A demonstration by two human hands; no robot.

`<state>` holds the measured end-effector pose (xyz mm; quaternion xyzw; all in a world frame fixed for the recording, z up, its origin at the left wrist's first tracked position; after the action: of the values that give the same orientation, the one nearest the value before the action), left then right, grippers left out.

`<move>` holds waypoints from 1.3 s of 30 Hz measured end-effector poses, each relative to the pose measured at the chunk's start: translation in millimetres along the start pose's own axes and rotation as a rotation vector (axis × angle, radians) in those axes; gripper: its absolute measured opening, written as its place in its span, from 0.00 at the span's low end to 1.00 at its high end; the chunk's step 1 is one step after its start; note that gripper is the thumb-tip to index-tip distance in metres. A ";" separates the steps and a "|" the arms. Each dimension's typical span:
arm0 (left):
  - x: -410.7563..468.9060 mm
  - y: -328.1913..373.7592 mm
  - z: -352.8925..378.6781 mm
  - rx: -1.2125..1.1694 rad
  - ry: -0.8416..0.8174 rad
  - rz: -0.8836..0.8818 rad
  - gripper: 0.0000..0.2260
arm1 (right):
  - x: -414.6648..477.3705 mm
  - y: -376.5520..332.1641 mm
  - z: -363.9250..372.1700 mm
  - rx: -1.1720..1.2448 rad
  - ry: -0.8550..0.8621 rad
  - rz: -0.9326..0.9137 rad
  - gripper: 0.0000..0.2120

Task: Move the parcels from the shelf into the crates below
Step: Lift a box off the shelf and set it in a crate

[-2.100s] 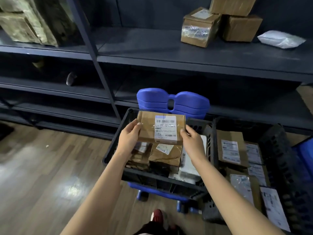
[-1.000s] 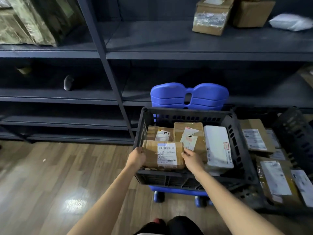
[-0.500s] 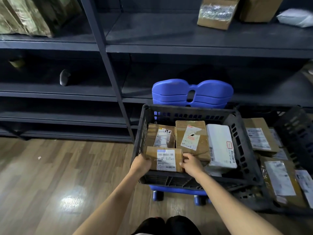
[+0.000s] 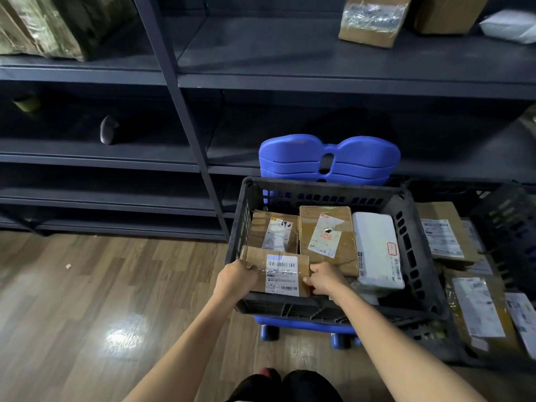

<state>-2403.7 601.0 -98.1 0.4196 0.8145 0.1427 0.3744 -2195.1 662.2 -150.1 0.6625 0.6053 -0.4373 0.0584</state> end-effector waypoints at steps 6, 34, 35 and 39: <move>7.9 -0.8 8.4 0.064 -0.062 -0.017 0.16 | 5.7 2.3 10.8 0.009 0.028 -0.027 0.12; 1.3 5.0 48.8 0.740 -0.017 0.327 0.25 | -18.7 -11.7 2.9 -0.500 0.243 -0.278 0.36; 6.1 4.1 51.6 0.754 -0.050 0.340 0.26 | -21.2 -16.0 4.2 -0.531 0.250 -0.332 0.35; 16.7 -0.3 62.6 0.793 -0.197 0.328 0.27 | -27.2 -26.9 15.8 -0.616 0.173 -0.461 0.28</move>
<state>-2364.2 609.0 -149.0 0.6663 0.6892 -0.1641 0.2328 -2222.9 639.2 -129.8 0.4951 0.8437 -0.1797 0.1037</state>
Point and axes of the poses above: each hand's wrist, its own x-axis towards the middle knuckle, its own z-axis out of the palm, y = z × x, the point moved 5 cm from there along x, towards the middle knuckle, and after that the axes turned 9 degrees about -x, right-handed, at the moved point
